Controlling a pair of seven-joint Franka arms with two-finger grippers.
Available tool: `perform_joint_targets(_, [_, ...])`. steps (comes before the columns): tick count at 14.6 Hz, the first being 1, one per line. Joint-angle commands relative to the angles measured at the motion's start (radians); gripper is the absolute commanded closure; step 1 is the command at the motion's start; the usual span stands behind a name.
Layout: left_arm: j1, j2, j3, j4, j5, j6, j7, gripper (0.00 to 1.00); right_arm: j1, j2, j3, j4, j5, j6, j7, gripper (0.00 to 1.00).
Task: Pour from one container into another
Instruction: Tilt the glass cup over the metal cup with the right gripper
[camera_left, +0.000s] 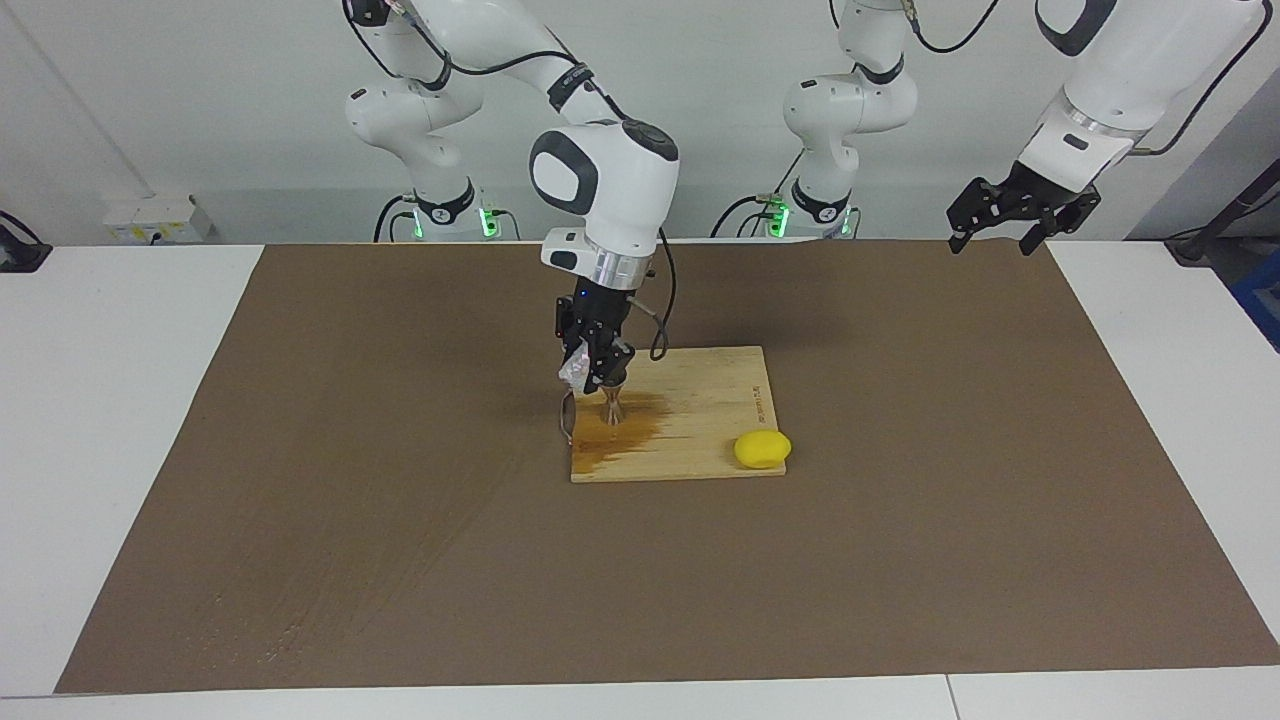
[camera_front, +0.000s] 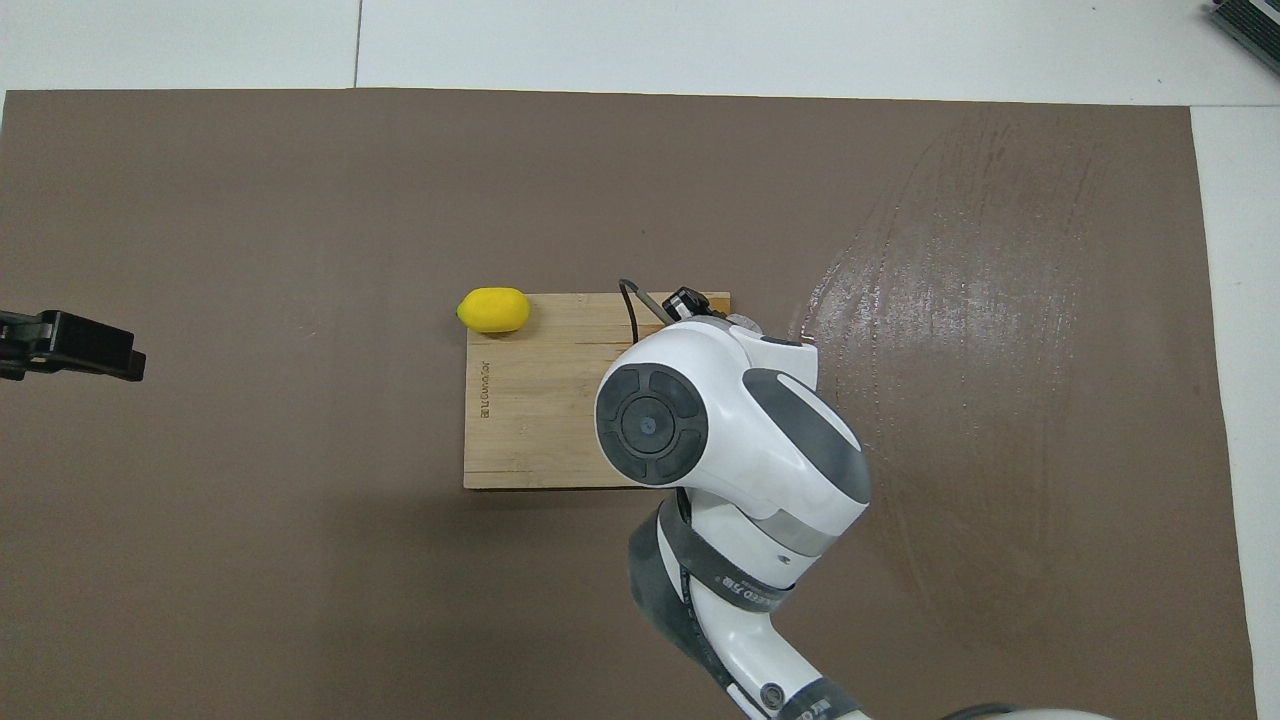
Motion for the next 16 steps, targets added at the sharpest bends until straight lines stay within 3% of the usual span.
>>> perform_joint_targets(1, [0.007,-0.003,-0.002,0.001,-0.011,-0.013,0.010,0.00,0.006,-0.023,0.000,-0.019,-0.037,-0.011,0.034,1.00])
perform_joint_targets(6, [0.007,-0.003,-0.002,0.001,-0.011,-0.013,0.010,0.00,0.007,-0.023,0.000,-0.021,-0.085,-0.008,0.034,1.00])
perform_joint_targets(16, [0.007,-0.003,-0.002,-0.001,-0.011,-0.013,0.010,0.00,0.008,-0.011,0.000,0.012,-0.041,0.000,0.031,1.00])
